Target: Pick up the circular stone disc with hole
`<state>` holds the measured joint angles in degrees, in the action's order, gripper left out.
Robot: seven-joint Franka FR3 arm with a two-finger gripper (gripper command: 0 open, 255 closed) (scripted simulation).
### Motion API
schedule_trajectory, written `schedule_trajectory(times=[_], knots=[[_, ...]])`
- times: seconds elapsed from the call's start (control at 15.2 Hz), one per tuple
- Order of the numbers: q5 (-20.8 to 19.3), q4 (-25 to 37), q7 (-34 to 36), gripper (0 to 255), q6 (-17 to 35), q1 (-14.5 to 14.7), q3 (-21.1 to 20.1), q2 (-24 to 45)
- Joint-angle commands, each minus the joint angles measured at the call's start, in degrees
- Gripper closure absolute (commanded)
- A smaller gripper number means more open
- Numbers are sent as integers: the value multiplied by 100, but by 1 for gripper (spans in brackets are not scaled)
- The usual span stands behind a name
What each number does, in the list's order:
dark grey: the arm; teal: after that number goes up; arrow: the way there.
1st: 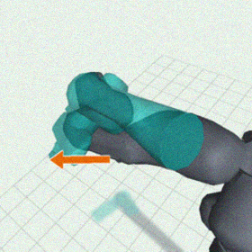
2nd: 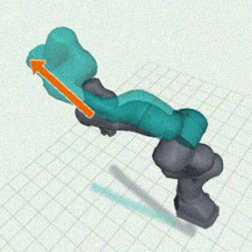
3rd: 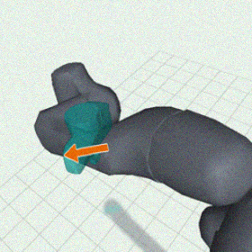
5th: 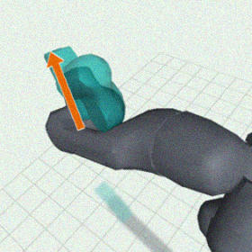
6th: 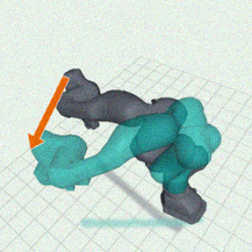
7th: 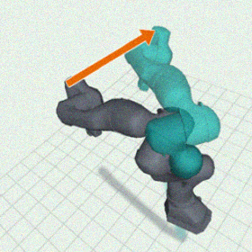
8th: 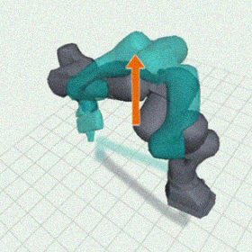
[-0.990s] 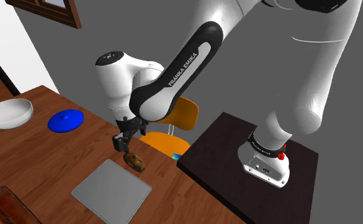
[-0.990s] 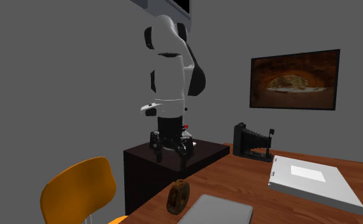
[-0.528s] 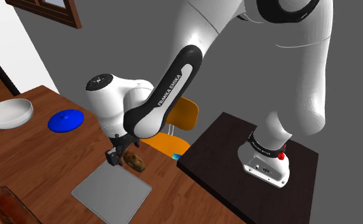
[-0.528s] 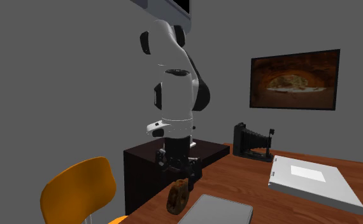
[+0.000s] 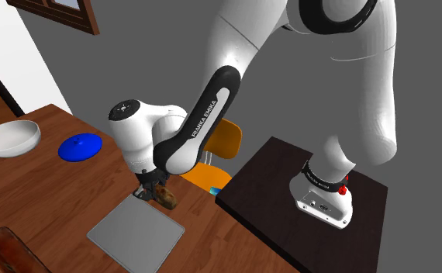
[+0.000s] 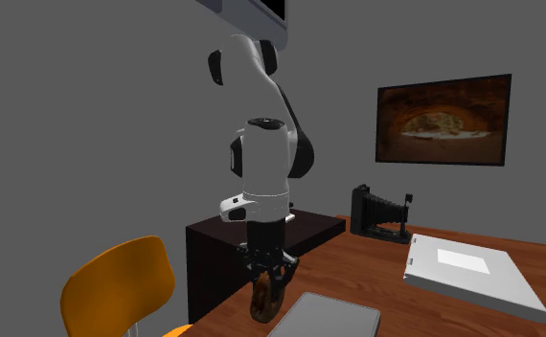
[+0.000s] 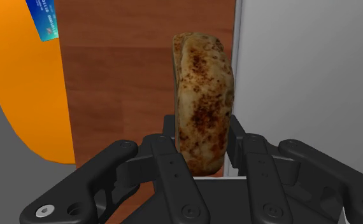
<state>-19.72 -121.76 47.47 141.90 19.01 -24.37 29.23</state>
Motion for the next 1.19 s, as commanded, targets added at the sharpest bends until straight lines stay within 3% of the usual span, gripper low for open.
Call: schedule_trajectory(times=[0.0,0.4,1.12], knots=[[-4,-3,1,255,5,0,4,7],[-4,22,12,255,-10,14,3,19],[477,-35,-305,255,-612,-239,-337,-699]])
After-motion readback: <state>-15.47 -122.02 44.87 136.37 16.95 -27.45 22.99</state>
